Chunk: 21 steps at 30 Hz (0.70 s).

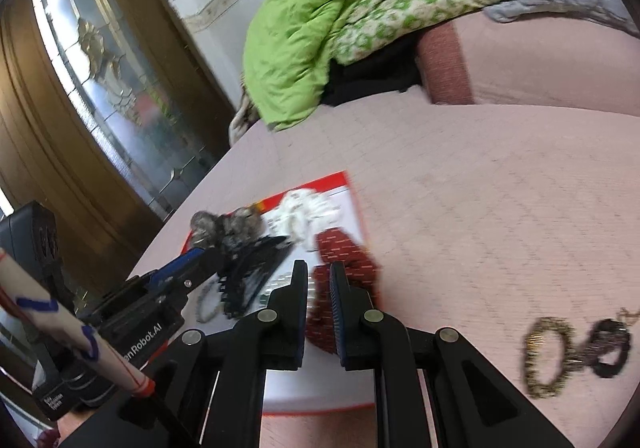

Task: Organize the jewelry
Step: 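Open both grippers over the tray and move them back to the bed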

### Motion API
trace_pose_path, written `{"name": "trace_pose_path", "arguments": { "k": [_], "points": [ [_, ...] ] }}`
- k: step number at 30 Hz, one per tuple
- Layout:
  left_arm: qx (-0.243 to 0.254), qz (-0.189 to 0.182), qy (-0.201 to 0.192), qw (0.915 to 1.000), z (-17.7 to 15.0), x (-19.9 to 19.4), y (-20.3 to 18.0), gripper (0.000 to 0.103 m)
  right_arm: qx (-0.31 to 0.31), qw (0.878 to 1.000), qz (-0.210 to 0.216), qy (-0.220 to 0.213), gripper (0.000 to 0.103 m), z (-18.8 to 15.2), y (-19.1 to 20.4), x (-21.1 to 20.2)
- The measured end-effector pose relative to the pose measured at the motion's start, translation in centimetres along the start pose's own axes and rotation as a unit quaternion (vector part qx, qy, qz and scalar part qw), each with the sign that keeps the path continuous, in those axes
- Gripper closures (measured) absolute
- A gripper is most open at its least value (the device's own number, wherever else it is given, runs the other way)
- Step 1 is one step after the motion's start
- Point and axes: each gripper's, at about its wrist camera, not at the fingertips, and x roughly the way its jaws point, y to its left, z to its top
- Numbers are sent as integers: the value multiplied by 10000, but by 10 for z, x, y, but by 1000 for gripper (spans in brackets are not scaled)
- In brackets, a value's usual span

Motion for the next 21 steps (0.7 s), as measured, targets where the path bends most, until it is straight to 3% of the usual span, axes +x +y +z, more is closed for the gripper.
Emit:
{"name": "trace_pose_path", "arguments": {
  "k": [6, 12, 18, 21],
  "points": [
    [475, -546, 184, 9972, -1, 16, -67, 84, 322, 9987, -350, -163, 89, 4, -52, -46],
    [553, -1234, 901, 9867, -14, 52, -123, 83, 1051, 9892, -985, -287, 86, -3, -137, -103],
    [712, -1542, 1486, 9742, -32, 82, -164, 84, 1663, 9749, -1450, -302, 86, -13, -202, -131],
    [823, -1468, 1602, 9726, -40, 90, -175, 83, 1796, 9726, -1459, -210, 86, -15, -215, -131]
  ]
}}
